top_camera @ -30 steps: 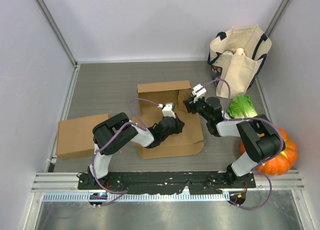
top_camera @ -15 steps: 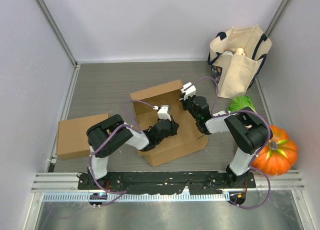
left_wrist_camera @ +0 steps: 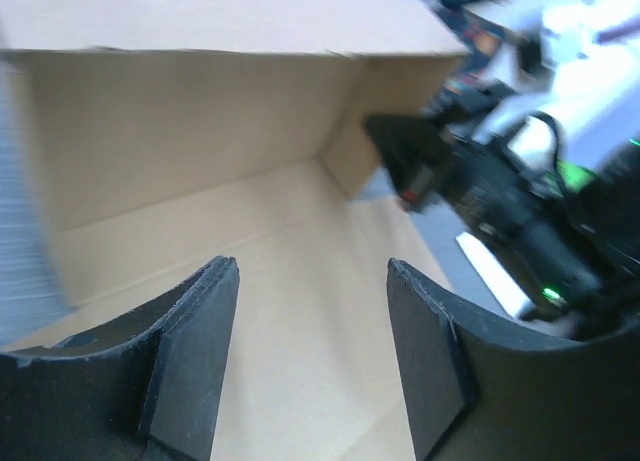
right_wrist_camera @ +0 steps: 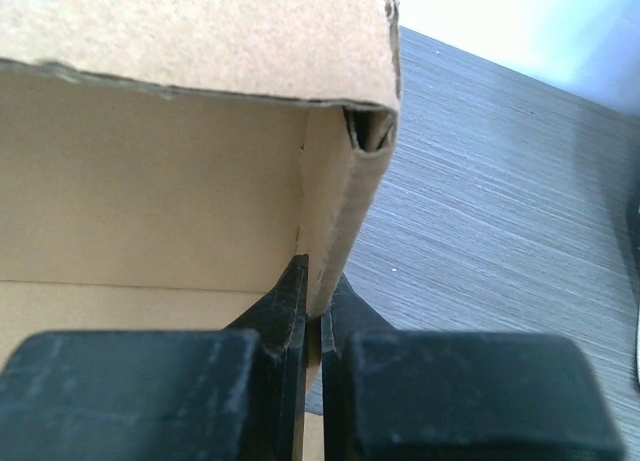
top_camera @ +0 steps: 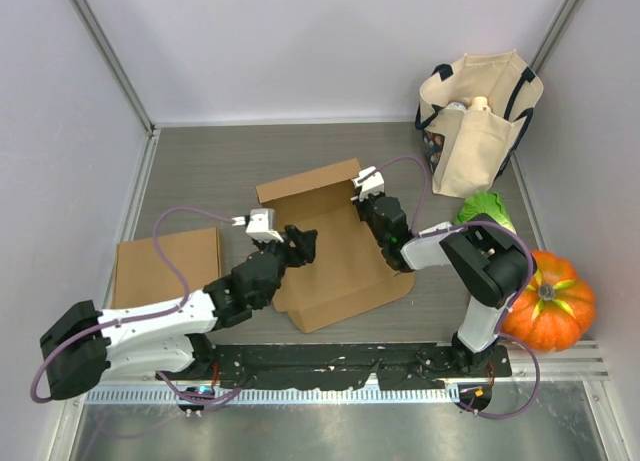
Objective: Fold the paper box
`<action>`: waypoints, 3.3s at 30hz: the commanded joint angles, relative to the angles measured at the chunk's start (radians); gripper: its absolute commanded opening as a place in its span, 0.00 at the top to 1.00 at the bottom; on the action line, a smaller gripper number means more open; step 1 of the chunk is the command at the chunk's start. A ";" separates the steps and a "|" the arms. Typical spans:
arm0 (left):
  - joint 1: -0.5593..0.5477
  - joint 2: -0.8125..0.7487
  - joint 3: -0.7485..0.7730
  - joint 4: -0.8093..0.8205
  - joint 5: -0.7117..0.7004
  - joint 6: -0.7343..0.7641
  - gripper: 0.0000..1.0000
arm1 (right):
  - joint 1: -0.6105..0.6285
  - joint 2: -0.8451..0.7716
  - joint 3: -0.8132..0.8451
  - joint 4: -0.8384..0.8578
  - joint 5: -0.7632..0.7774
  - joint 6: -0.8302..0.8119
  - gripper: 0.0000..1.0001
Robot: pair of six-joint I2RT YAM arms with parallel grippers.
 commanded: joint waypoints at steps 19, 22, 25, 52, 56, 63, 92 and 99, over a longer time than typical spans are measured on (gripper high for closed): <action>0.259 0.332 0.092 0.142 -0.332 0.311 0.30 | 0.001 0.046 0.055 -0.039 -0.055 0.029 0.78; 0.259 0.370 0.087 0.243 -0.316 0.383 0.50 | 0.001 0.054 0.078 -0.054 -0.057 0.028 0.69; 0.261 0.395 0.089 0.293 -0.298 0.415 0.65 | 0.001 0.075 0.114 -0.076 -0.028 0.026 0.69; 0.261 0.444 0.116 0.290 -0.247 0.422 0.96 | -0.042 -0.029 0.075 -0.035 0.041 0.094 0.55; 0.261 0.438 0.112 0.288 -0.244 0.419 0.97 | -0.051 0.006 0.100 -0.042 0.044 0.087 0.69; 0.261 0.389 0.136 0.179 -0.200 0.351 0.91 | -0.047 0.062 0.135 -0.071 0.012 0.097 0.99; -0.139 0.129 0.413 -0.677 0.663 0.435 0.16 | -0.291 -0.863 -0.305 -1.296 -0.538 0.911 0.43; -0.236 0.465 0.529 -0.672 0.422 0.559 0.13 | -0.291 -0.825 -0.290 -1.205 -0.572 0.951 0.82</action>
